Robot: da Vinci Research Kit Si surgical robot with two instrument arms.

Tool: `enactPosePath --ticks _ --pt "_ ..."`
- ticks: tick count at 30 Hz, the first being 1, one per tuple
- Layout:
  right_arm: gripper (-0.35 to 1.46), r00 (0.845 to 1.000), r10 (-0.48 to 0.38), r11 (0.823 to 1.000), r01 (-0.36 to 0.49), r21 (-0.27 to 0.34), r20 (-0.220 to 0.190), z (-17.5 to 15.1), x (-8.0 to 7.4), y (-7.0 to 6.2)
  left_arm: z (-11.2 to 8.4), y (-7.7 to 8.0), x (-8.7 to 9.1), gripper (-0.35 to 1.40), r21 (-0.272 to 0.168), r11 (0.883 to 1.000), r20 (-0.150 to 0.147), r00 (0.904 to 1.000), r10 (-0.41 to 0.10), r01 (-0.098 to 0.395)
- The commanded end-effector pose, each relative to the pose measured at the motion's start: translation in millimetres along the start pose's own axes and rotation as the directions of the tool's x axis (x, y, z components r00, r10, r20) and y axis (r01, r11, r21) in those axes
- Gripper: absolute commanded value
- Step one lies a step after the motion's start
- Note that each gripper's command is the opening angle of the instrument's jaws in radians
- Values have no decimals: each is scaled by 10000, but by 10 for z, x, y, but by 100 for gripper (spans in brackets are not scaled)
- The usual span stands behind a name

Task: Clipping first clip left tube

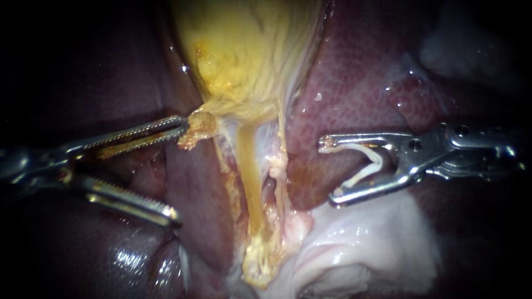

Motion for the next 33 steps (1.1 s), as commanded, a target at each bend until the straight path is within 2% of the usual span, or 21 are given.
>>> enactPosePath --ticks 1,4,9,17,22,27,31,33 --pt "60 10000 -1 10000 1 1 3 -1 0 0 -1 0 -1 84 5 9998 4 9998 -180 180" --pt "60 10000 -1 10000 1 0 3 -1 0 0 -5 5 -7 78 -420 9983 -83 9991 -404 400" --pt "60 10000 -5 10000 5 0 5 0 -1 0 -8 20 -12 76 -756 9961 -92 9989 -465 457" --pt "60 10000 -19 10000 19 -12 8 0 -4 2 2 47 -2 71 -1095 9912 -200 9968 -775 749" --pt "60 10000 -30 10000 30 -18 10 1 -6 2 14 55 10 59 -1208 9878 -405 9938 -1036 981" --pt "60 10000 -35 10000 35 -23 7 2 -6 3 26 58 19 19 -1342 9803 -595 9862 -1542 1452" --pt "60 10000 -35 10000 35 -22 7 2 -6 3 23 59 19 -33 -1391 9738 -711 9790 -1909 1798" --pt "60 10000 -35 10000 35 -23 7 2 -7 3 19 59 17 -35 -1389 9714 -725 9763 -2041 1927"
